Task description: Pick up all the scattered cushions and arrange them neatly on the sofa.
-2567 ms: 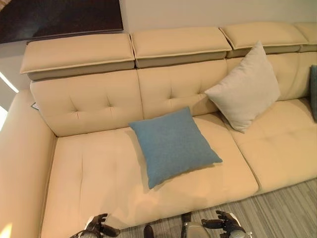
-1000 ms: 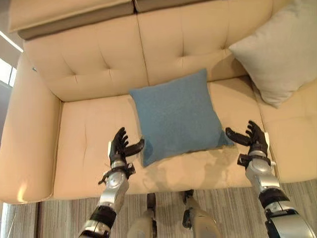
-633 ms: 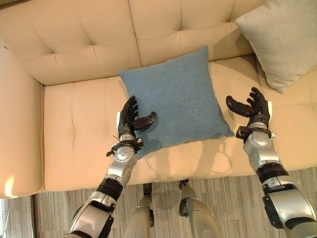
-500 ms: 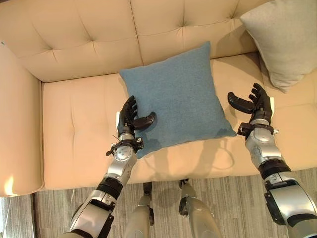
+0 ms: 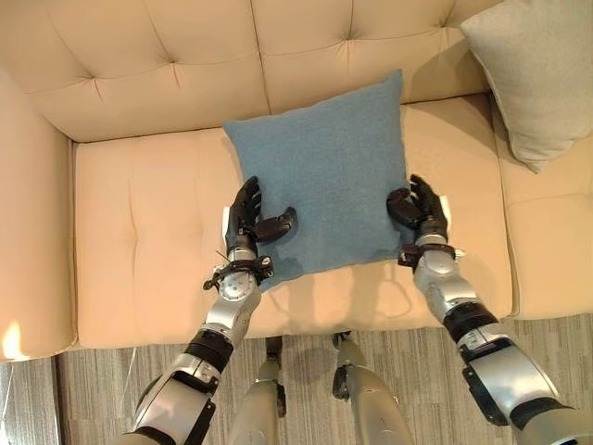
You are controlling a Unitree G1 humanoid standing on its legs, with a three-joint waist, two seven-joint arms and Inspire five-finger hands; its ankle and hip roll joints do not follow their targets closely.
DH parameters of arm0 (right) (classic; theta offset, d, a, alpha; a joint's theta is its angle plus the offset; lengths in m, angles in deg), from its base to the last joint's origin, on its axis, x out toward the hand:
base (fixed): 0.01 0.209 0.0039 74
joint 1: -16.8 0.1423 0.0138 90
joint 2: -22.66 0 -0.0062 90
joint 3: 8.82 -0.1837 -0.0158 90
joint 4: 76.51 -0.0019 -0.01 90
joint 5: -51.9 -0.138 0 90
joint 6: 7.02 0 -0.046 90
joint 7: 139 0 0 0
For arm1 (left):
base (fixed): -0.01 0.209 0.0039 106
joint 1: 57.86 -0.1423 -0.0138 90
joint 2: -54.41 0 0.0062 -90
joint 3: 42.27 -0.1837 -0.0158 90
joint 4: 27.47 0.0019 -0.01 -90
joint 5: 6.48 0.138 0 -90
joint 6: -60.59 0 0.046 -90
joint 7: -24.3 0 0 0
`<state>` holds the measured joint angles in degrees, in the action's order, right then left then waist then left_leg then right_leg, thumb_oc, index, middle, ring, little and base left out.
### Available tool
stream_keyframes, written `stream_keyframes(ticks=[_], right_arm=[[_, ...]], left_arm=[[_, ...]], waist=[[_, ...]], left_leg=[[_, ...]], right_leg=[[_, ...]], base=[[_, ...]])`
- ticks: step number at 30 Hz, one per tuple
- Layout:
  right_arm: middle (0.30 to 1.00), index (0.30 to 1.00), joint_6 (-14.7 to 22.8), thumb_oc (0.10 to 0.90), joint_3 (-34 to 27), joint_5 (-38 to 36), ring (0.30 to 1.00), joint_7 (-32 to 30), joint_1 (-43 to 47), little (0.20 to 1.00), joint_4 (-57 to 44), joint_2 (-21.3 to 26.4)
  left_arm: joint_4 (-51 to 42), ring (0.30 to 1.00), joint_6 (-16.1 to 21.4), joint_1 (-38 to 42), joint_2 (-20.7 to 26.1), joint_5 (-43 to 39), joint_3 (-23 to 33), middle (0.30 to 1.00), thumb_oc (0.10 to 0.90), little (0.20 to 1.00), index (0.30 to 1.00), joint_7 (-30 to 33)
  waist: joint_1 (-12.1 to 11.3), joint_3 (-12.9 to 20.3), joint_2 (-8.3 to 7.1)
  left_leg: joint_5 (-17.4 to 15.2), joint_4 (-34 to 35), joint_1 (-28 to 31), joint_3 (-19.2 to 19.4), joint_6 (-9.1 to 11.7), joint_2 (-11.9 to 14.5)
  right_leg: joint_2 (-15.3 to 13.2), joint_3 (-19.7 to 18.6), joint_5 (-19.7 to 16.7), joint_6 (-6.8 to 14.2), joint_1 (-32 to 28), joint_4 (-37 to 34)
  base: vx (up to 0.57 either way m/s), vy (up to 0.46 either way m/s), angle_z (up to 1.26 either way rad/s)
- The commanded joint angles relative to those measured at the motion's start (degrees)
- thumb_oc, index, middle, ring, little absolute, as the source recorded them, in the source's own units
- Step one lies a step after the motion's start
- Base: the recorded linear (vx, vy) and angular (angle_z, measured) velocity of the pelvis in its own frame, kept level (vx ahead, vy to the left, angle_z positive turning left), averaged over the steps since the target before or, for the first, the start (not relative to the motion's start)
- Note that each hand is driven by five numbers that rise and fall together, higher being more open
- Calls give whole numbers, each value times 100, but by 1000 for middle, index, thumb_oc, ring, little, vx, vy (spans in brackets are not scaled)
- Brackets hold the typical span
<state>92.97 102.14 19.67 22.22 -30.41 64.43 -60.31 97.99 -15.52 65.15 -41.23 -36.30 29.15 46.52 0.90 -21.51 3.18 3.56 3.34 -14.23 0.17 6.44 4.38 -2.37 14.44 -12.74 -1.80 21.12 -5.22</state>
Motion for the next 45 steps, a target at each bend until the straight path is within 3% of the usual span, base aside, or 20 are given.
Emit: stream_keyframes(ticks=[1,2,4,11,20,26,31,34,39,40,45], right_arm=[[300,300,370,400,215,110,300,459,37,300,-310,-513],[300,300,386,400,201,78,300,488,-2,300,-379,-565],[300,300,463,400,156,-18,300,508,-109,300,-635,-678],[300,300,645,400,-223,-10,300,536,-1030,300,-1973,-805],[300,300,449,400,-645,500,300,635,-2547,300,-3312,-619],[300,300,379,400,-711,887,300,892,-3385,300,-4138,-556],[300,300,402,400,-805,961,300,904,-3839,300,-4525,-615],[300,300,378,400,-880,1056,300,746,-3857,300,-4628,-592],[300,300,328,400,-919,974,300,865,-3947,300,-4794,-576],[300,300,300,400,-935,834,300,876,-3956,300,-4769,-641],[300,300,267,400,-934,653,300,958,-3915,300,-4725,-818]], left_arm=[[-144,782,447,347,-265,-171,-530,782,722,782,782,-226],[-175,453,460,346,-284,-267,-523,453,502,453,453,-252],[-291,300,528,344,-289,-440,-450,300,400,300,300,-267],[-1074,300,582,-160,-317,-818,-44,300,400,300,300,-335],[-2025,300,341,-1665,-145,-736,347,300,400,300,300,-520],[-2567,300,153,-2649,-18,-637,375,300,400,300,300,-899],[-2819,300,106,-2976,-59,-707,225,300,400,300,300,-1009],[-2875,300,164,-2859,-142,-812,32,300,400,300,300,-1018],[-3010,300,137,-2794,-147,-814,-178,300,400,300,300,-1139],[-3031,300,92,-2819,-183,-957,-252,300,400,300,300,-1164],[-3132,300,28,-2885,-54,-918,-291,300,400,300,300,-1260]], waist=[[-14,334,-210],[-12,332,-208],[-15,341,-217],[34,575,-271],[60,915,-265],[46,1027,-186],[37,953,-172],[229,998,-285],[434,1151,-469],[501,1250,-405],[492,1311,-439]], left_leg=[[157,166,-255,311,238,54],[155,166,-233,304,238,56],[142,166,-168,295,239,59],[12,166,243,322,188,98],[-167,166,824,327,91,99],[-215,166,1173,224,75,105],[-96,63,1207,109,87,60],[-470,-457,1186,773,-105,72],[-877,-898,1473,1626,-137,257],[-1050,-729,1718,1724,-104,293],[-1055,-282,1816,1673,-239,115]], right_leg=[[-57,-328,1322,703,-507,22],[-62,-316,1328,702,-529,22],[-64,-304,1344,699,-610,22],[-53,-288,1458,663,-1017,22],[-1,-310,1648,610,-1612,22],[44,-273,1812,529,-2041,22],[2,-37,1875,440,-2268,22],[-255,297,1774,469,-2338,73],[-479,576,1597,558,-2369,93],[-494,638,1611,678,-2434,73],[-686,597,1343,899,-2239,174]], base=[[5,8,5],[10,6,3],[12,5,2],[39,12,2],[47,9,3],[-15,6,2],[-84,20,17],[-138,110,67],[-43,145,65],[59,190,60],[-28,238,24]])
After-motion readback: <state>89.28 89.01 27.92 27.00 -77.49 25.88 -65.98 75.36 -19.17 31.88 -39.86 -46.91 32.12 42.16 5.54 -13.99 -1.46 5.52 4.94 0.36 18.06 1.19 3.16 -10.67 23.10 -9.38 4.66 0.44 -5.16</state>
